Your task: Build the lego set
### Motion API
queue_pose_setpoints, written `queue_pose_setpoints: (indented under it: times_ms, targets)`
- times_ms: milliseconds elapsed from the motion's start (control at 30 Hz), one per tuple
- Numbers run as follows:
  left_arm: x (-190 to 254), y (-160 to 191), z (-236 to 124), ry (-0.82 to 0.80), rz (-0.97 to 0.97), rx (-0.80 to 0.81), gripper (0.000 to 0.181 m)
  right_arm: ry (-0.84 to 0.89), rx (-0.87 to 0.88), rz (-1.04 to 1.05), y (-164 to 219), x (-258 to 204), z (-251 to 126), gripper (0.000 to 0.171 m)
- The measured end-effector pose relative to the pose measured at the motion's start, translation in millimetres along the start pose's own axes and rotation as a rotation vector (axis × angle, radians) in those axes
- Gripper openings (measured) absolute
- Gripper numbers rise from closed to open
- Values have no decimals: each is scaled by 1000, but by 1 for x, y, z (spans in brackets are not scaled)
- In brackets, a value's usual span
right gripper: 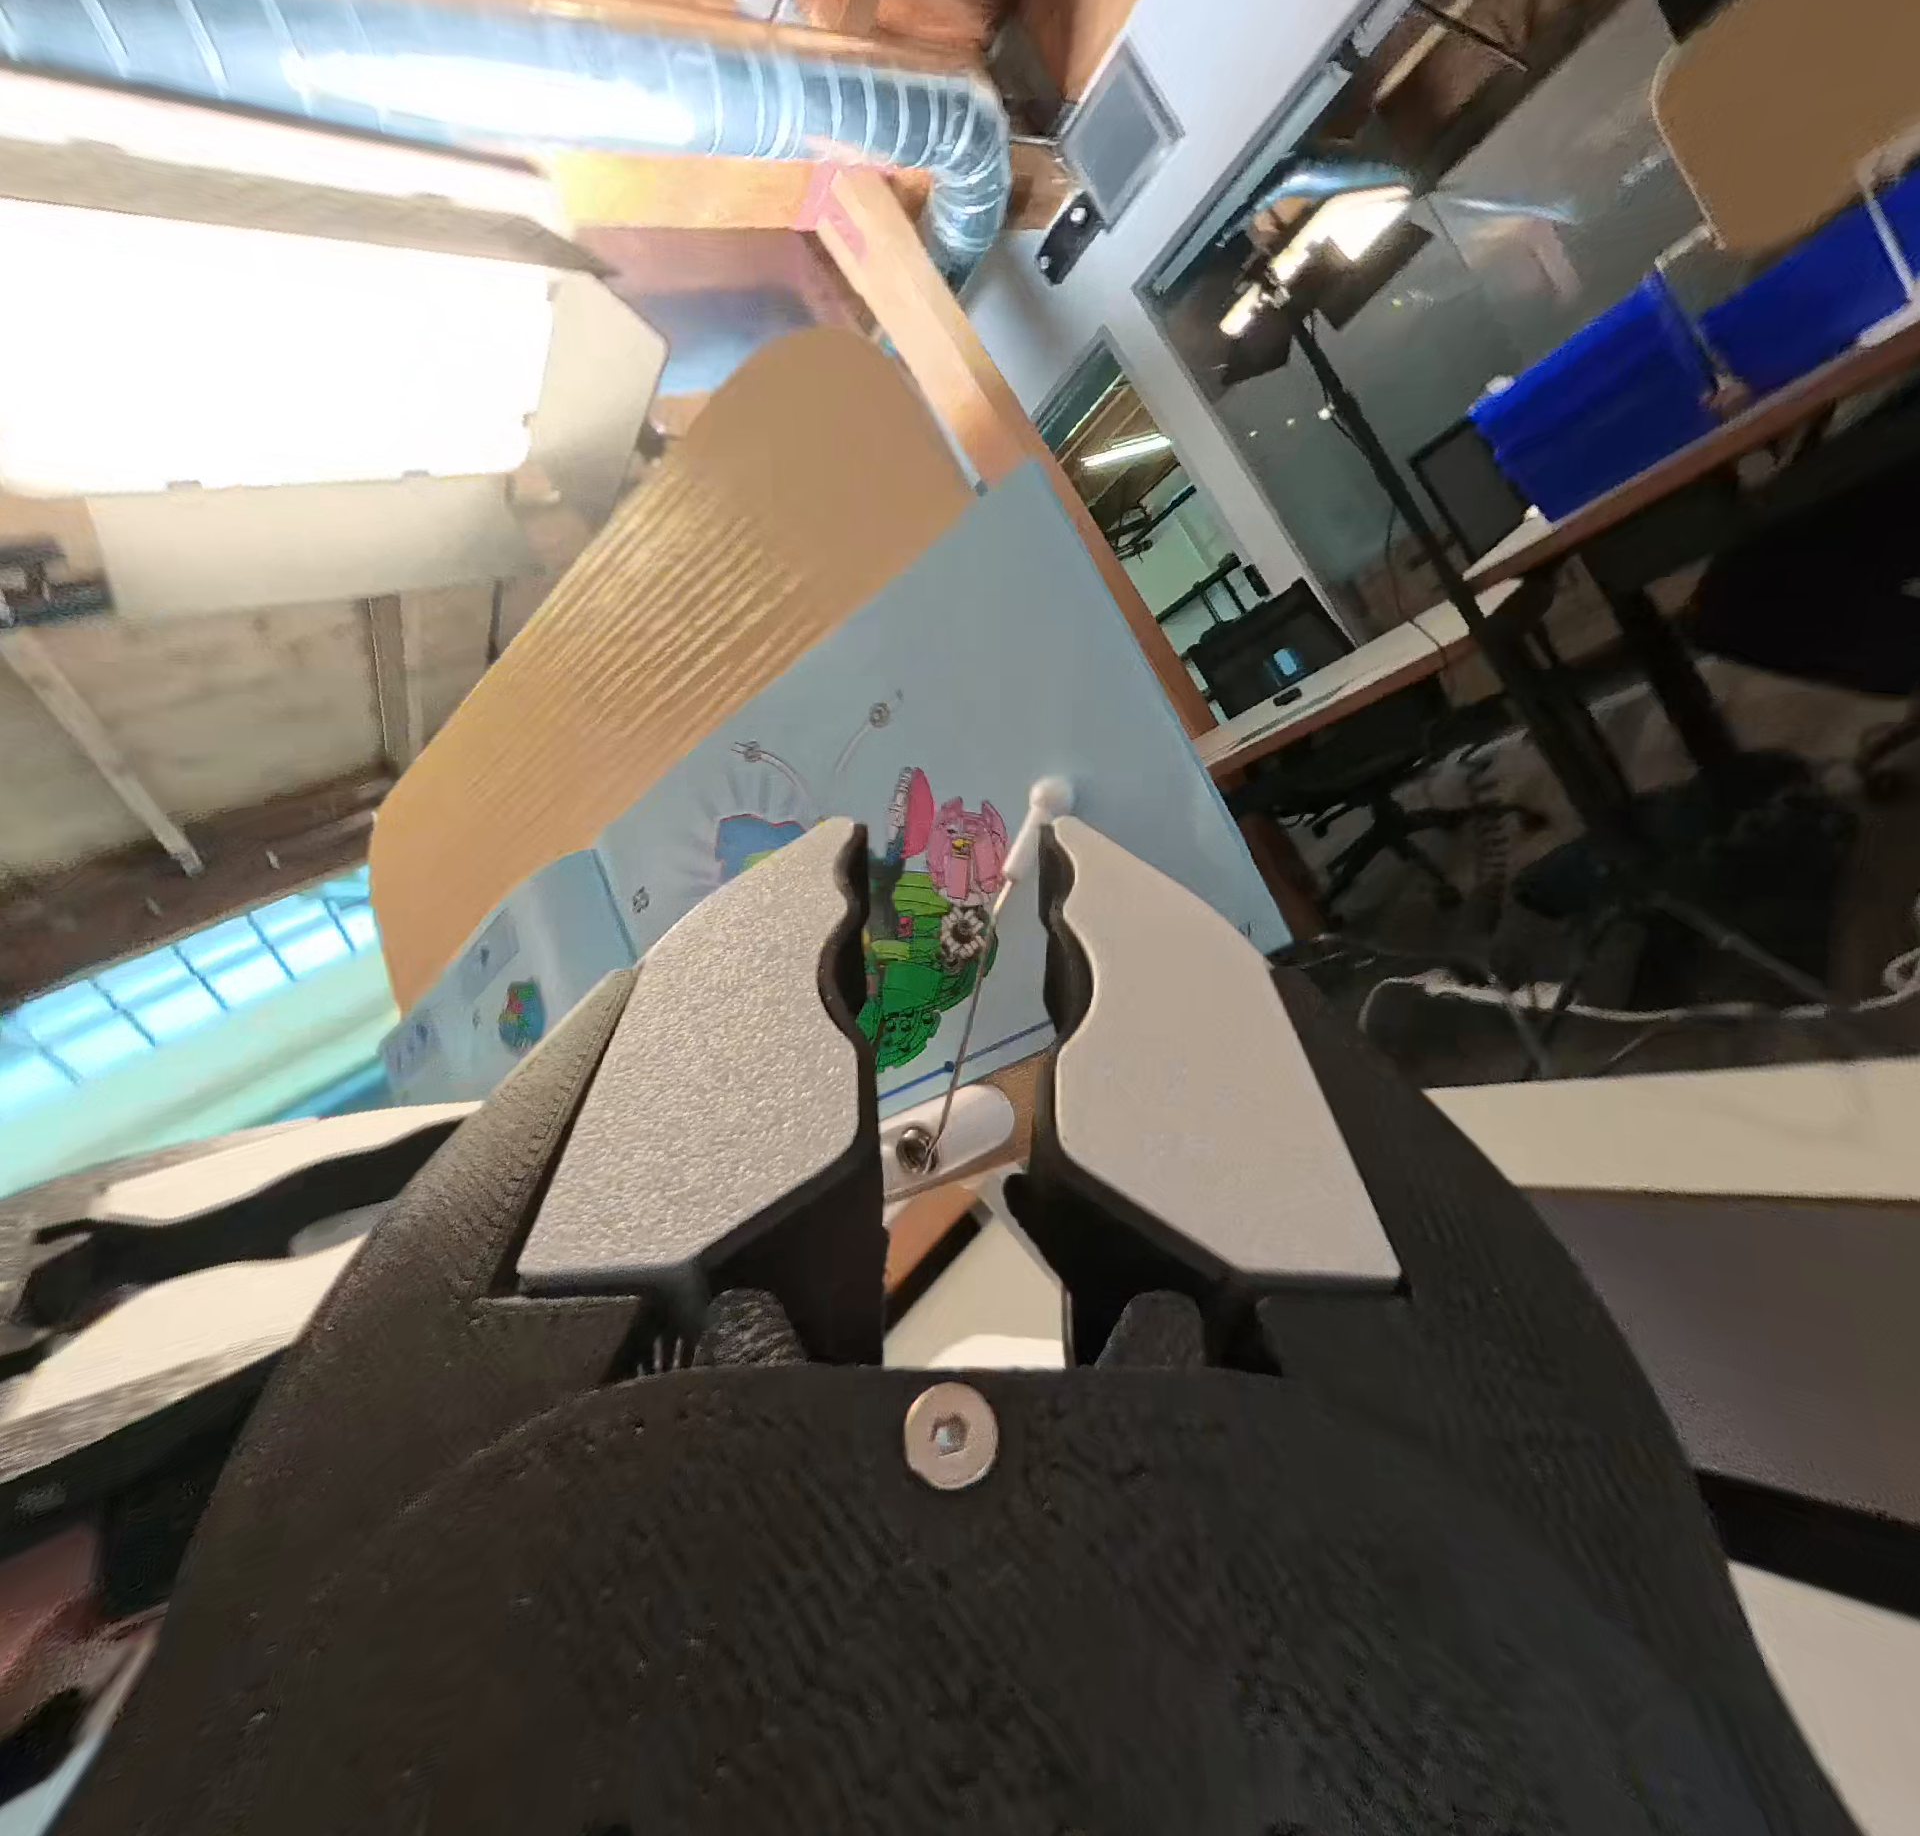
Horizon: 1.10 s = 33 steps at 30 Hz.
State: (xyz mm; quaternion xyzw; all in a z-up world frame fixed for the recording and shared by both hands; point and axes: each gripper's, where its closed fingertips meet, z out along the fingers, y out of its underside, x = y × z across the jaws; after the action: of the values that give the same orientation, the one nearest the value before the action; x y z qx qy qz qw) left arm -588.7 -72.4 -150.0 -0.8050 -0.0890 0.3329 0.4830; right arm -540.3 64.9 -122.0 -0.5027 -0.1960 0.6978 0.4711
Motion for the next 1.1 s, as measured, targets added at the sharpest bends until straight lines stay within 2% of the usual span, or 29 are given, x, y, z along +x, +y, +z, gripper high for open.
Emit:
queue_pose_setpoints:
  times_ms: [100, 300, 533, 633, 700, 933, 1100]
  targets:
    - [13, 14, -47, 20, -39, 98, 32, -93, -84, -121, -15, -22, -21, 31]
    - [19, 57, -141, 47, -250, 228, 31, -229, -257, -339, -27, -62, -89, 30]
    - [11, 111, -189, 32, -375, 223, 33, -265, -391, -502, -2, -71, -142, 30]
    - [14, 128, -199, 43, -412, 208, 34, -353, -549, -560, 35, -76, -153, 29]
    - [20, 136, -204, 57, -421, 196, 34, -438, -727, -561, 73, -81, -161, 29]
    - [49, 152, -215, 99, -371, 150, 35, -696, -1223, -662, 205, -87, -170, 51]
    - [57, 157, -229, 115, -325, 154, 38, -728, -1467, -600, 251, -81, -173, 57]
